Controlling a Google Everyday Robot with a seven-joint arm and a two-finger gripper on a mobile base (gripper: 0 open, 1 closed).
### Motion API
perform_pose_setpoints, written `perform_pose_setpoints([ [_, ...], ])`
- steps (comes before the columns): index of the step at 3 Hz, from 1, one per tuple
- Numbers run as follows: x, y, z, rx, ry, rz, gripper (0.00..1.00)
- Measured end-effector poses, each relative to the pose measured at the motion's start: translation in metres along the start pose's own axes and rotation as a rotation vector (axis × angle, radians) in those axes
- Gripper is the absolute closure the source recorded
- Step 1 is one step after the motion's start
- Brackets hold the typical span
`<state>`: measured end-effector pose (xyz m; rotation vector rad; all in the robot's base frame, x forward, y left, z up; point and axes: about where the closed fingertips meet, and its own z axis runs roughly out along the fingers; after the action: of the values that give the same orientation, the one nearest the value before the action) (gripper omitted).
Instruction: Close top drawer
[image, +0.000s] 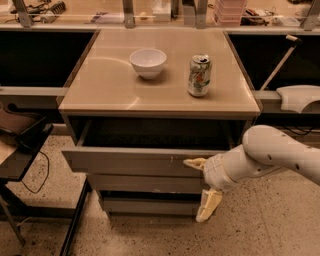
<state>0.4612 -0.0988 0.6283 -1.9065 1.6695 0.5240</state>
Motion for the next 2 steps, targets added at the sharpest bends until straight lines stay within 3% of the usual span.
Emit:
perform_pose_setpoints([
  [1,0.000,0.000,0.000,0.000,0.000,0.000,0.00],
  [2,0.005,-0.024,-0.012,0.020,0.053,-0.006,0.00],
])
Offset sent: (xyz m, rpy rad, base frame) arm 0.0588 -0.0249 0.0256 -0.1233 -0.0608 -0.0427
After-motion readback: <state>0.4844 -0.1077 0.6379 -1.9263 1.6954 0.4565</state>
